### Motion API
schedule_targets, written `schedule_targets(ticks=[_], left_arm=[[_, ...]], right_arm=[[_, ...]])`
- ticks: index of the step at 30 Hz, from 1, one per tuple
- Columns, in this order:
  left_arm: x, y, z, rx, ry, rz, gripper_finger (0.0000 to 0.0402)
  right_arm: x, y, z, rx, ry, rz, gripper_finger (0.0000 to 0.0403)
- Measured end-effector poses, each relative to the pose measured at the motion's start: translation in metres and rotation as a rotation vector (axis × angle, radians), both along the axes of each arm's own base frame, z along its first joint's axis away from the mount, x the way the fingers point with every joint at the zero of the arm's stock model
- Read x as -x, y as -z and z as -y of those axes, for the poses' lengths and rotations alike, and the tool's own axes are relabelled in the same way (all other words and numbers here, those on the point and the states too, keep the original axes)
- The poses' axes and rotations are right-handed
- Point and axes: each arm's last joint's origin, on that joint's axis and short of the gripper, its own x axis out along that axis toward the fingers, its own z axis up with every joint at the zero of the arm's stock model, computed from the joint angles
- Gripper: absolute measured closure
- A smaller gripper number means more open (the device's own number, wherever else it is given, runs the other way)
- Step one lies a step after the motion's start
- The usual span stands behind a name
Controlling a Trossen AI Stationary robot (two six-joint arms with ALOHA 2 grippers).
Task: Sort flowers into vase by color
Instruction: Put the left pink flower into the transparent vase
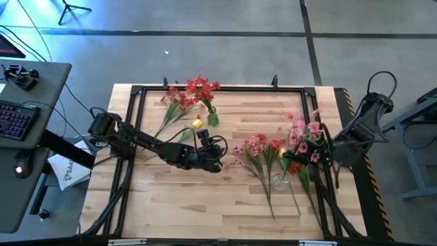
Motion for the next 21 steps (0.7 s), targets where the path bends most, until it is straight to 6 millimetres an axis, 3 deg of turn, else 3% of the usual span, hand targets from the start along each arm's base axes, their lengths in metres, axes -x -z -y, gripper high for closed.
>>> schedule_targets(ticks=[8, 17, 21], left_arm=[[0.000, 0.000, 0.002, 0.000, 0.007, 0.000, 0.0241], [0.001, 0.000, 0.007, 0.002, 0.020, 0.003, 0.0241], [0.003, 0.000, 0.013, 0.001, 0.040, 0.001, 0.0241]], right_arm=[[0.000, 0.007, -0.002, 0.057, -0.019, -0.062, 0.0379], [0.006, 0.008, 0.003, -0.044, -0.092, -0.127, 0.0243], [0.011, 0.004, 0.003, -0.197, -0.166, -0.213, 0.0212]])
